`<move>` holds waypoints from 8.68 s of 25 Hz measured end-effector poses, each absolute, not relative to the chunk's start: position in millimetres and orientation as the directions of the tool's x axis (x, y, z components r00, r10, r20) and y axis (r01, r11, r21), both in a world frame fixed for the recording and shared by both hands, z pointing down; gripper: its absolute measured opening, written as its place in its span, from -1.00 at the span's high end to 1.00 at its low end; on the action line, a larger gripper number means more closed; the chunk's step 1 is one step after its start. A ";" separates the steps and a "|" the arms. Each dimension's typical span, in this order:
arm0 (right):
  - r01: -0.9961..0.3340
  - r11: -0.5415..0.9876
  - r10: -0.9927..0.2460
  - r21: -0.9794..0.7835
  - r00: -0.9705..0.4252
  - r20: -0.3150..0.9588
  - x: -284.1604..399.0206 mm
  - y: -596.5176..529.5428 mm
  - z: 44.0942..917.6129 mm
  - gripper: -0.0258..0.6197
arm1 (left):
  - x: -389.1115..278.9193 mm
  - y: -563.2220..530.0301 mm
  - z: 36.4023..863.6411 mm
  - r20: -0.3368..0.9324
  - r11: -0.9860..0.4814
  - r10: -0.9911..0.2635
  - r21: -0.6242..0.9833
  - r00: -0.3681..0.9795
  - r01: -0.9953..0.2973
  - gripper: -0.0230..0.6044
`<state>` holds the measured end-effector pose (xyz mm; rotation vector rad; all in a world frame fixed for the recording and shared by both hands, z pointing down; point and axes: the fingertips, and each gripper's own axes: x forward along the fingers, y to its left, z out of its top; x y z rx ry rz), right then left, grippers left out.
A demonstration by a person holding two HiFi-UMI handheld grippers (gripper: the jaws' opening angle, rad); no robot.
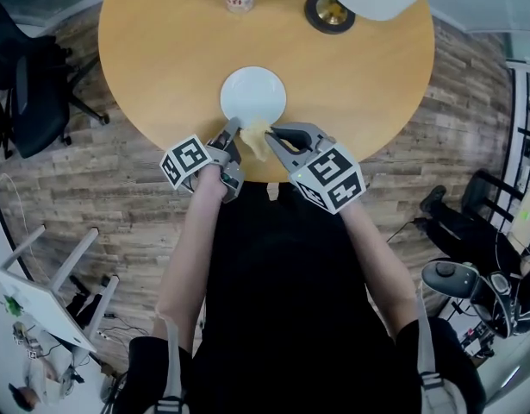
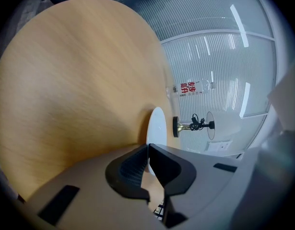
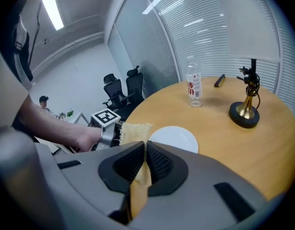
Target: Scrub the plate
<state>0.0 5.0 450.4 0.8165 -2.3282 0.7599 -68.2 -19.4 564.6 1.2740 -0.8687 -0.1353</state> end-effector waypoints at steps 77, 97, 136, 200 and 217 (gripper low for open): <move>-0.751 0.654 -0.315 -0.094 -0.383 0.869 -23.9 -28.1 558.4 0.83 | -106.3 58.9 550.0 0.543 0.215 -0.452 0.836 0.708 -0.504 0.85; -0.635 0.752 -0.231 -0.179 -0.508 0.830 -87.2 7.1 546.9 0.83 | -106.0 59.7 556.1 0.568 0.205 -0.434 0.818 0.699 -0.538 0.85; -0.683 0.722 -0.286 -0.107 -0.436 0.853 -46.3 -1.7 553.7 0.83 | -105.1 54.5 550.5 0.552 0.185 -0.443 0.827 0.706 -0.530 0.85; -0.662 0.718 -0.126 -0.216 -0.428 0.895 -21.6 22.7 565.4 0.83 | -123.4 45.3 551.8 0.566 0.232 -0.515 0.815 0.644 -0.531 0.85; -0.712 0.663 -0.127 -0.232 -0.412 0.902 -5.1 23.5 576.1 0.83 | -118.7 49.2 556.0 0.575 0.215 -0.489 0.808 0.656 -0.548 0.85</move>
